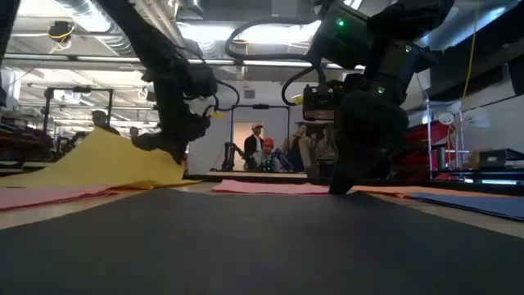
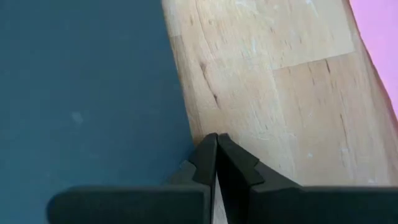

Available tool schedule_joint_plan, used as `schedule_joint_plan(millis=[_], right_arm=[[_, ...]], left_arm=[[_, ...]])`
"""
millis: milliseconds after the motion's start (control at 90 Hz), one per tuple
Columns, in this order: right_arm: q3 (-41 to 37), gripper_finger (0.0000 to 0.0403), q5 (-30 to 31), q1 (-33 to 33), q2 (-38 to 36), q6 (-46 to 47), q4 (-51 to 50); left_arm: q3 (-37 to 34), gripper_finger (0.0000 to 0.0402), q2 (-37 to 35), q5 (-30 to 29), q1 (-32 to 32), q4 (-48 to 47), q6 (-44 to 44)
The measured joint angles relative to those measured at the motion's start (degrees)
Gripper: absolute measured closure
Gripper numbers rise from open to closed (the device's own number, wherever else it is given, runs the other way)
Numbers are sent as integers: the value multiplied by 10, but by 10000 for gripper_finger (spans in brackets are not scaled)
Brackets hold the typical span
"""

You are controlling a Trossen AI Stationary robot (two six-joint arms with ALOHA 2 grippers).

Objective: Organize paper
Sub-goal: Stack the yellow paper on the top of the yellow paper

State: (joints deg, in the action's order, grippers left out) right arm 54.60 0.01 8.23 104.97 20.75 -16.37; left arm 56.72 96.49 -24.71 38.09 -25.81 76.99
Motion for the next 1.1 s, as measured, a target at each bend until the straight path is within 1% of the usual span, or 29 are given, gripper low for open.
schedule_joint_plan(millis=[144,267,567,667,833,978,1100], right_arm=[[0,402,0,0,0,0,0],[0,402,0,0,0,0,0],[0,402,0,0,0,0,0],[0,402,0,0,0,0,0],[0,402,3,0,0,0,0],[0,402,4,0,0,0,0],[0,402,4,0,0,0,0]], left_arm=[[23,401,25,1,4,23,13],[41,401,36,1,12,27,6],[44,398,38,1,21,30,-31],[44,383,38,8,21,29,-46],[44,348,38,32,21,32,-90],[44,321,37,34,21,63,-116],[44,310,37,33,24,86,-139]])
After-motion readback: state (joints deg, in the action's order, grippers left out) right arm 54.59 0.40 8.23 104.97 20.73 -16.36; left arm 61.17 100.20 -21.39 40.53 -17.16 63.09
